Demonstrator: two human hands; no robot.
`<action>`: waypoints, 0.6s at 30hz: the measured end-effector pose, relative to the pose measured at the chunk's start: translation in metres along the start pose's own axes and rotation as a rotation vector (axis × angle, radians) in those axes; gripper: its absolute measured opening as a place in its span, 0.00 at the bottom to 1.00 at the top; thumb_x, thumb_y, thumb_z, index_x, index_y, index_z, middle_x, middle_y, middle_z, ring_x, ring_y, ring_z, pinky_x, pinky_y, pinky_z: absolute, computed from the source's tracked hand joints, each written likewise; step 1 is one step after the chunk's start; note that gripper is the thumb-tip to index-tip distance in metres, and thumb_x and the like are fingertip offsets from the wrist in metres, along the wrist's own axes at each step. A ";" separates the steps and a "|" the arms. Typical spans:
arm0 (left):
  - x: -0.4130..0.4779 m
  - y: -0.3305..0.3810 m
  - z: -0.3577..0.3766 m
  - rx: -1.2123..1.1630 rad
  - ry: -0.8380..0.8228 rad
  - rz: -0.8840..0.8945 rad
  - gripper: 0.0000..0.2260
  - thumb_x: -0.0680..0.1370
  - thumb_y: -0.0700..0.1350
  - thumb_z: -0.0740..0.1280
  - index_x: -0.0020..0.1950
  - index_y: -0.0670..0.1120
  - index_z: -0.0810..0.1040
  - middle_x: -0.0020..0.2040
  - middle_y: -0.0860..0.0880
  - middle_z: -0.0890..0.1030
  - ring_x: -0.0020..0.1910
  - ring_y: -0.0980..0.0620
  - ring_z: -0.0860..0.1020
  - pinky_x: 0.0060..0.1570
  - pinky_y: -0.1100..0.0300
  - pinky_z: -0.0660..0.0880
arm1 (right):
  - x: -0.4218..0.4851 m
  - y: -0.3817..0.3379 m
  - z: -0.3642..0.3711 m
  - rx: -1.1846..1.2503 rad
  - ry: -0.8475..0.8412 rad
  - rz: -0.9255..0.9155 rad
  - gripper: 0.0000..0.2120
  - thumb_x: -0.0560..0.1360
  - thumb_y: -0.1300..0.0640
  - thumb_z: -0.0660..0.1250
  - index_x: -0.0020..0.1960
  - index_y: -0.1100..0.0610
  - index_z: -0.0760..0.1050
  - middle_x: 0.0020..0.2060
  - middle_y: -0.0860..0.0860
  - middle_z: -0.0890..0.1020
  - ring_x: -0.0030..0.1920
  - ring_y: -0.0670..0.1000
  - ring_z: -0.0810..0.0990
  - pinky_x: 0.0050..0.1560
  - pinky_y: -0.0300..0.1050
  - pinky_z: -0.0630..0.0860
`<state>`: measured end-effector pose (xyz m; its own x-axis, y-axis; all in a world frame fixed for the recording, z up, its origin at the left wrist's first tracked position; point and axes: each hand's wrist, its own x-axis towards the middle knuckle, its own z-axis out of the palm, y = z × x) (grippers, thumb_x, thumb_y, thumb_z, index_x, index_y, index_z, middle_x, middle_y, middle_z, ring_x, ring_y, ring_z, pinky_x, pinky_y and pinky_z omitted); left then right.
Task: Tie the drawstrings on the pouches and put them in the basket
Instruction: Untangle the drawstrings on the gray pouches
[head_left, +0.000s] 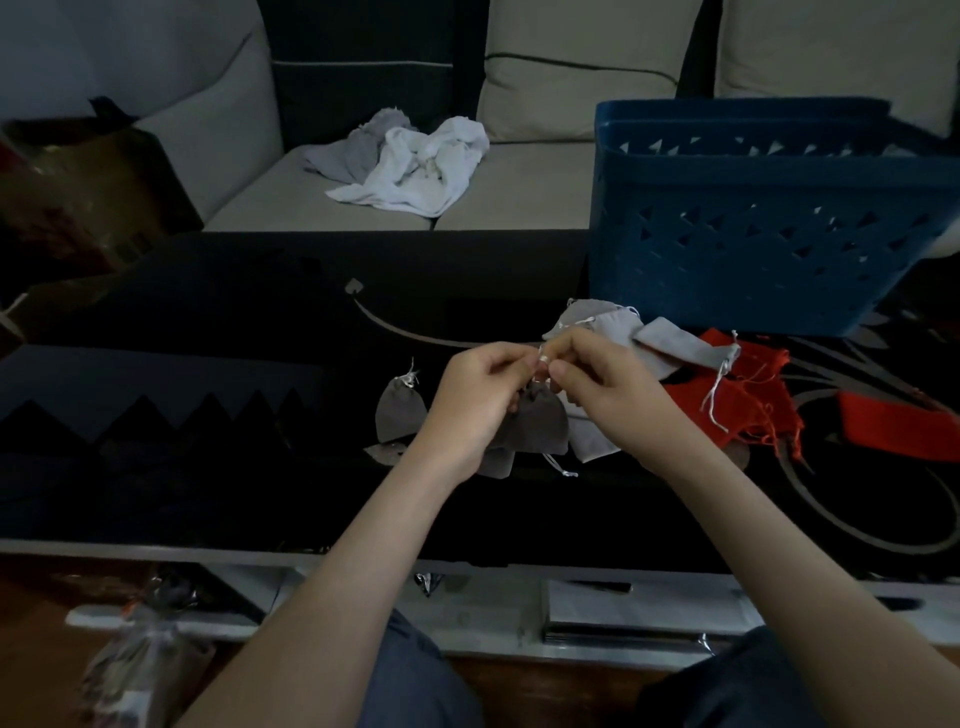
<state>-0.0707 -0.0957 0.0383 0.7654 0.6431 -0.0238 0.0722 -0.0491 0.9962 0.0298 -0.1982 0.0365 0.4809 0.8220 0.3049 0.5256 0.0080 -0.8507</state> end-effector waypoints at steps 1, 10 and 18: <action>0.000 0.000 0.001 0.003 0.006 0.010 0.08 0.80 0.41 0.64 0.48 0.49 0.82 0.38 0.52 0.81 0.35 0.58 0.76 0.37 0.64 0.70 | 0.000 0.001 0.000 0.015 0.006 -0.003 0.05 0.77 0.68 0.61 0.48 0.61 0.75 0.37 0.54 0.77 0.37 0.40 0.74 0.40 0.31 0.70; 0.001 0.000 0.000 -0.017 0.056 0.025 0.08 0.79 0.40 0.64 0.48 0.47 0.82 0.37 0.51 0.81 0.35 0.61 0.77 0.37 0.66 0.72 | 0.003 0.004 0.007 0.025 0.022 -0.060 0.09 0.77 0.69 0.61 0.49 0.56 0.70 0.33 0.50 0.75 0.36 0.46 0.74 0.42 0.43 0.72; -0.001 -0.003 -0.001 -0.003 0.092 0.037 0.03 0.77 0.42 0.68 0.49 0.48 0.77 0.35 0.53 0.82 0.36 0.59 0.79 0.38 0.64 0.73 | 0.005 0.008 0.005 0.024 0.006 -0.054 0.14 0.76 0.69 0.63 0.55 0.53 0.66 0.29 0.45 0.76 0.34 0.41 0.75 0.40 0.38 0.72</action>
<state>-0.0729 -0.0953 0.0354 0.7054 0.7086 0.0208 0.0426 -0.0716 0.9965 0.0334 -0.1910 0.0294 0.4564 0.8167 0.3533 0.5339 0.0663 -0.8429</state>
